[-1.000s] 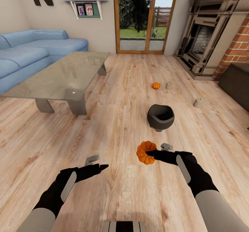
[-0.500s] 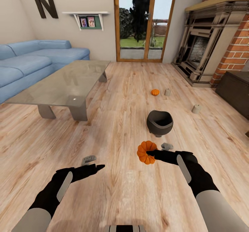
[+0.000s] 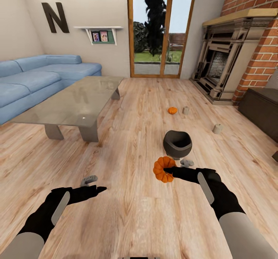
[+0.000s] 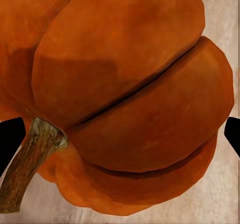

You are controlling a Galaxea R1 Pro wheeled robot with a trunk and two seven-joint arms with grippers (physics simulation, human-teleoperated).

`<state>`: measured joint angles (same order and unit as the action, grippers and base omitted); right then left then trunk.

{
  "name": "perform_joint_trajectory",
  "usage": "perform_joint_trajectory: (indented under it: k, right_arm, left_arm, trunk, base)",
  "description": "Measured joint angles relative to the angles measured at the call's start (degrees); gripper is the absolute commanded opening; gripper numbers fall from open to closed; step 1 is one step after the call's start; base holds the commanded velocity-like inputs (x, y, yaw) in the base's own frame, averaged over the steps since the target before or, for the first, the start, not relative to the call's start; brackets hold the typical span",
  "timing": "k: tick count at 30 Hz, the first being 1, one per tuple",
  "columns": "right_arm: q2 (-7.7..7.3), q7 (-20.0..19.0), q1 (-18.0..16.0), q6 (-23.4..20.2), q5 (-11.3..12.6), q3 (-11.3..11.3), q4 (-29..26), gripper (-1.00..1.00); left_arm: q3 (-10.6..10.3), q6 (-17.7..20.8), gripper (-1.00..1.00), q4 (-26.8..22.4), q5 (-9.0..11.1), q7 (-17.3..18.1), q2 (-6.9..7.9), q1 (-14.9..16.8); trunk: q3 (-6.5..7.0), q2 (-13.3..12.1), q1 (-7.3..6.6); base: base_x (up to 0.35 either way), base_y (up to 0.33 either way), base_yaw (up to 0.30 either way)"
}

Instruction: Place each of the two pumpkins and all three candles from the living room inside a cabinet in the living room (use any cabinet), then make sure every cabinet is closed, and position the cauldron so it is next to a table in the living room.

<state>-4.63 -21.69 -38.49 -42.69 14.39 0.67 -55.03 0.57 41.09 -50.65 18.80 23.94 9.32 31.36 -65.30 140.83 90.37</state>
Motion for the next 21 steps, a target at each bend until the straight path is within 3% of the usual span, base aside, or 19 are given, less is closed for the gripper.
perform_joint_trajectory:
  k: [13, 21]
  right_arm:
    - [0.05, 0.0, 0.0, 0.0, -0.1, -0.1, 0.0, -1.00]
    - [0.06, 0.0, 0.0, -0.1, -0.1, -0.1, 0.0, -1.00]
  left_arm:
    - [0.0, 0.0, 1.00, 0.1, 0.0, -0.1, 0.17, 0.0]
    - [-0.1, -0.1, 1.00, 0.1, 0.0, -0.1, 0.17, 0.0]
  trunk:
    - [3.51, -5.2, -2.85]
    - [4.23, -5.2, -2.86]
  base:
    - [0.000, 0.000, 0.000]
    - [0.000, 0.000, 0.000]
